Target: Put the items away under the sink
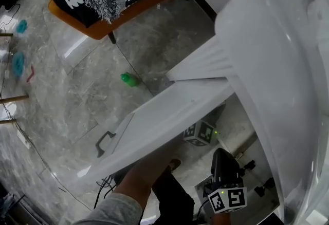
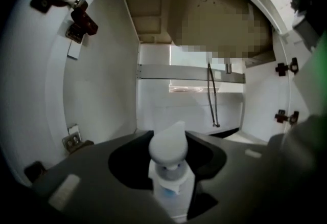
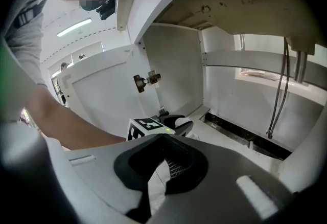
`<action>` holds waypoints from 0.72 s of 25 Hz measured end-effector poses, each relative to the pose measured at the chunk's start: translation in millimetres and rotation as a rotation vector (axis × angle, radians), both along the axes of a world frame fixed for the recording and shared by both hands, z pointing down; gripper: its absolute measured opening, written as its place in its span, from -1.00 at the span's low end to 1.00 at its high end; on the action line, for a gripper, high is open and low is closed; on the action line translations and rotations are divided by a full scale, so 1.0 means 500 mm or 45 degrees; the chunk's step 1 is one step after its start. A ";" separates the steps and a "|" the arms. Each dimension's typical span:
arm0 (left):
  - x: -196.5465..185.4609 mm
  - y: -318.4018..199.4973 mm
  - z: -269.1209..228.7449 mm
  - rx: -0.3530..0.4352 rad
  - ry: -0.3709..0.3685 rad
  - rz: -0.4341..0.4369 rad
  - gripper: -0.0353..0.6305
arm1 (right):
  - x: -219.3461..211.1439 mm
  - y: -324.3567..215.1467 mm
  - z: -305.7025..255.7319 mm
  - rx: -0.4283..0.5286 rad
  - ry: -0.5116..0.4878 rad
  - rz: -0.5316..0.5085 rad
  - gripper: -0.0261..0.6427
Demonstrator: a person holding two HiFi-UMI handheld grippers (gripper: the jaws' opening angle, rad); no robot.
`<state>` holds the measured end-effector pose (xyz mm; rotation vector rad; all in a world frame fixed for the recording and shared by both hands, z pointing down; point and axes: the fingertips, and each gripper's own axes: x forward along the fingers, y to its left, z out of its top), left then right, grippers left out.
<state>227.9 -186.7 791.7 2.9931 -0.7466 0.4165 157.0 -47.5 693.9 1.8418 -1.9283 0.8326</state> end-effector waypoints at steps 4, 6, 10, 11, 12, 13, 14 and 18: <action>0.017 0.021 -0.018 -0.107 0.034 0.103 0.00 | -0.002 0.003 -0.007 -0.016 -0.007 0.004 -0.93; 0.018 0.018 -0.016 -0.162 0.024 0.099 0.08 | -0.006 0.005 -0.011 -0.025 -0.017 0.008 -0.93; 0.009 -0.006 0.009 -0.152 -0.032 0.004 -0.14 | -0.027 0.006 -0.017 -0.044 -0.024 -0.018 -0.93; 0.006 -0.012 0.015 -0.134 -0.042 -0.033 -0.30 | -0.033 0.006 -0.019 -0.046 -0.023 -0.032 -0.93; 0.005 -0.021 0.010 -0.117 -0.042 -0.065 -0.38 | -0.038 0.008 -0.021 -0.045 -0.020 -0.044 -0.93; 0.008 -0.031 -0.005 -0.101 -0.030 -0.083 -0.40 | -0.039 0.011 -0.021 -0.043 -0.015 -0.050 -0.93; 0.018 -0.038 -0.022 -0.083 -0.011 -0.080 -0.39 | -0.037 0.015 -0.018 -0.045 -0.012 -0.046 -0.93; 0.093 -0.026 -0.037 0.002 -0.009 -0.010 -0.43 | -0.024 0.030 -0.007 -0.062 -0.022 -0.006 -0.93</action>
